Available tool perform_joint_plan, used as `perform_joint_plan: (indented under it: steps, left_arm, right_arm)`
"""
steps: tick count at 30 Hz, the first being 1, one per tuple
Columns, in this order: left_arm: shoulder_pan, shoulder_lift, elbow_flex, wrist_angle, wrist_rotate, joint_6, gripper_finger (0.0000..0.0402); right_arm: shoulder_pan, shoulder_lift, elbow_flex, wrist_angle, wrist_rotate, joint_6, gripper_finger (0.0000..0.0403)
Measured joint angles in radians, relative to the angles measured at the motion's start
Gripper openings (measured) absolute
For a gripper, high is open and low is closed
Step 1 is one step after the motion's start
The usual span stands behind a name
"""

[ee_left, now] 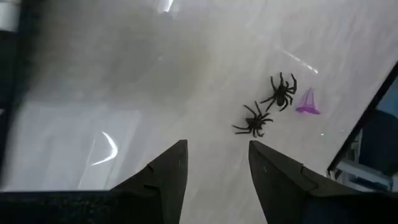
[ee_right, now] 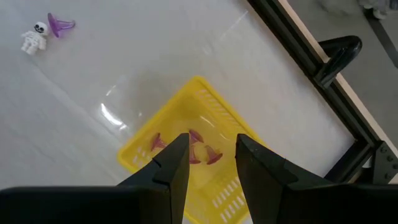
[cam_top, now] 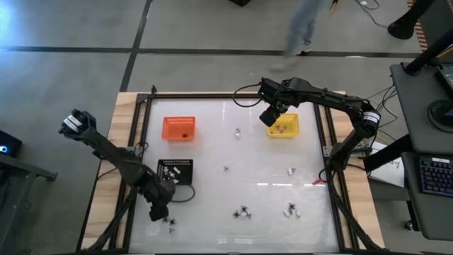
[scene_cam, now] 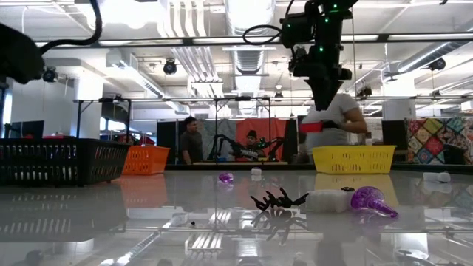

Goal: Sort Halloween decoration
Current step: Put the black spider toy into the orange bin

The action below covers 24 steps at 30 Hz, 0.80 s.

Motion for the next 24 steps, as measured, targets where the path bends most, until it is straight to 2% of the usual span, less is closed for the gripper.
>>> perform_joint_plan:
  steps: [7, 19, 24]
  left_arm:
    - [-0.065, 0.083, 0.001, 0.166, 0.000, -0.111, 0.0153]
    - [-0.115, 0.224, 0.040, 0.170, -0.031, -0.081, 0.0153]
    - [-0.114, 0.271, 0.073, 0.153, -0.016, -0.129, 0.0153]
  right_arm:
    - [0.000, 0.000, 0.000, 0.000, 0.000, 0.000, 0.0121]
    - [0.000, 0.000, 0.000, 0.000, 0.000, 0.002, 0.0121]
    - [0.000, 0.000, 0.000, 0.000, 0.000, 0.002, 0.0121]
